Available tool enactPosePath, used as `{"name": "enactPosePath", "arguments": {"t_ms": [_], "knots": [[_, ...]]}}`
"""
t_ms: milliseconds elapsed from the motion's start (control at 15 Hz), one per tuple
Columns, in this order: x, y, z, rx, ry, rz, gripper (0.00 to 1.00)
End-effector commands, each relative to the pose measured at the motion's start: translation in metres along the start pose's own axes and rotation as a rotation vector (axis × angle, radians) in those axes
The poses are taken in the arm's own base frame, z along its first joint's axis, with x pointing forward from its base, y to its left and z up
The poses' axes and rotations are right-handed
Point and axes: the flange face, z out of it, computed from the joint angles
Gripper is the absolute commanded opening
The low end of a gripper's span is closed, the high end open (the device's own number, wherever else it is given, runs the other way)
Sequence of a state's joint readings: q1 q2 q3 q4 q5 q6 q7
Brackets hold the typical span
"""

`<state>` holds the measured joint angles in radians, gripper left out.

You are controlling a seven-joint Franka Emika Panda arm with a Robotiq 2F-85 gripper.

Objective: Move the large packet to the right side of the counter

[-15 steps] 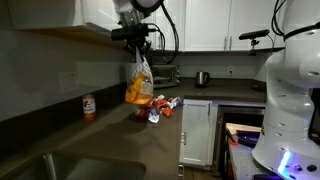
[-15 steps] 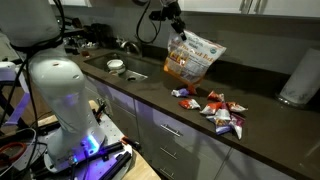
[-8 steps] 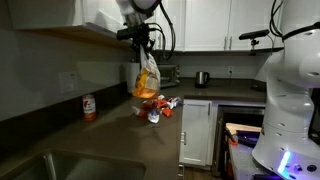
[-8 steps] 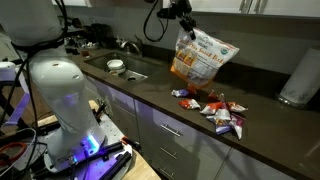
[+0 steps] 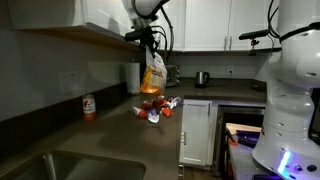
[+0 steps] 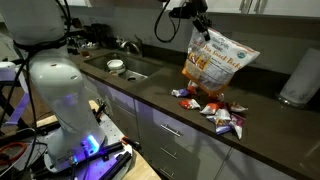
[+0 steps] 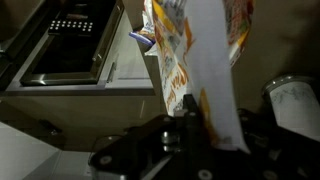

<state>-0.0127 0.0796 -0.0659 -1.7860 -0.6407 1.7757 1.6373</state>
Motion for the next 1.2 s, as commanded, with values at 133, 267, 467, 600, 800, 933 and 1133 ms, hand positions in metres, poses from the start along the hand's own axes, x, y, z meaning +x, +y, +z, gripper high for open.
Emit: {"name": "enactPosePath", "arguments": {"t_ms": [133,267,467,600,800,933,1133], "knots": [[0.029,-0.013,0.026,-0.069,0.015,0.072,0.03],[0.035,-0.014,0.031,-0.082,0.017,0.085,0.02],[0.045,-0.012,0.034,-0.105,0.018,0.102,0.03],[0.050,-0.008,0.036,-0.116,0.021,0.112,0.02],[0.059,-0.003,0.040,-0.128,0.018,0.126,0.03],[0.066,0.000,0.045,-0.133,0.016,0.138,0.03],[0.079,0.003,0.056,-0.141,0.011,0.155,0.02]]}}
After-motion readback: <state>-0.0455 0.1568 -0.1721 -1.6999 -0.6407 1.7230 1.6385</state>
